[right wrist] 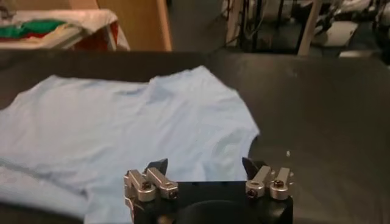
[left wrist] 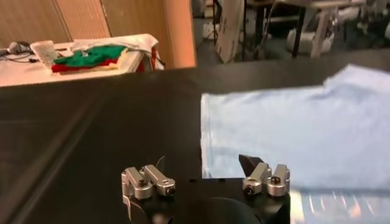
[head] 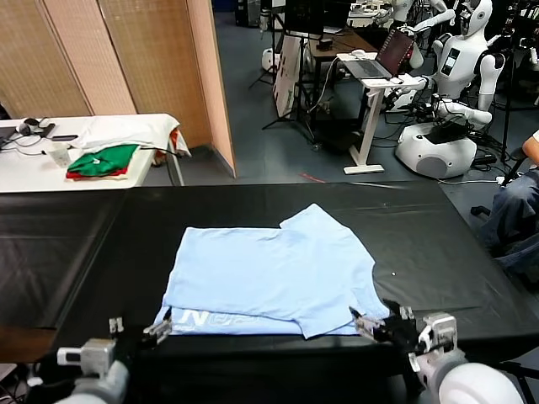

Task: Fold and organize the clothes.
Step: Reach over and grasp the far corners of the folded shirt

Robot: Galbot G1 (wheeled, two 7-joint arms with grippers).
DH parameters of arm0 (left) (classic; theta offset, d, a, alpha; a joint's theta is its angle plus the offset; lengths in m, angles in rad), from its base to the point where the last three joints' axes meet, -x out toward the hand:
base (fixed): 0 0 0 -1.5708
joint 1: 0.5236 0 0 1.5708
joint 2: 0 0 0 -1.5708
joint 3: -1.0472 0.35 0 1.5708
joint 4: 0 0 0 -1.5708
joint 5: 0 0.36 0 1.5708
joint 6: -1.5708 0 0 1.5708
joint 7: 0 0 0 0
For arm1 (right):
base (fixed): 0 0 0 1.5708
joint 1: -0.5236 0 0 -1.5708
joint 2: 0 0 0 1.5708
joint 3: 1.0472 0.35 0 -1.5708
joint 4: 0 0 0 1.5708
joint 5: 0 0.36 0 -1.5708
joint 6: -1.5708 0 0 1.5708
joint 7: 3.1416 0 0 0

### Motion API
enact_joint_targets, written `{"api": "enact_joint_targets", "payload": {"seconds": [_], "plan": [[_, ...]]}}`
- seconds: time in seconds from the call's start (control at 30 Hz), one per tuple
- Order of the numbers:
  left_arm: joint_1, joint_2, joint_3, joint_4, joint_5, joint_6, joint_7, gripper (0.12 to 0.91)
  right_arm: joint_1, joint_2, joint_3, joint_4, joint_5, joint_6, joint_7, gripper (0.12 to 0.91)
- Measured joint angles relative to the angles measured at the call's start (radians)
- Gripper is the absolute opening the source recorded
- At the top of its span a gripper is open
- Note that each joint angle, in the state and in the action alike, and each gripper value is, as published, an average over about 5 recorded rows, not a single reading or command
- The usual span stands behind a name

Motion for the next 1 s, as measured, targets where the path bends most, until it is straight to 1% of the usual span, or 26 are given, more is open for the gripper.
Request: {"api": "enact_joint_targets", "payload": {"seconds": [0.13,0.2,0.3,0.4,0.53,0.7,1.0], "plan": [[-0.133,0.032,0.028,0.085,-0.093,0.022,0.046,0.907,0.137,0.016,-0.076,-0.124,-0.004,0.000,0.001,0.907],[-0.198,0.049,0.051,0.136,-0.134,0.039,0.062,0.907,0.194,0.026,-0.109,-0.185,-0.008,0.000,0.000,0.907],[-0.294,0.066,0.093,0.218,-0.176,0.060,0.076,0.907,0.273,0.045,-0.155,-0.270,-0.013,0.000,-0.004,0.907],[-0.387,0.069,0.142,0.303,-0.202,0.081,0.088,0.907,0.343,0.064,-0.197,-0.346,-0.028,0.000,-0.016,0.907],[-0.507,0.067,0.212,0.409,-0.208,0.106,0.116,0.907,0.424,0.088,-0.248,-0.432,-0.053,0.000,-0.037,0.907],[-0.636,0.054,0.299,0.517,-0.182,0.116,0.150,0.907,0.490,0.113,-0.295,-0.513,-0.074,0.000,-0.047,0.907],[-0.793,0.008,0.413,0.674,-0.163,0.139,0.184,0.907,0.524,0.133,-0.327,-0.597,-0.082,0.000,-0.054,0.907]]}}
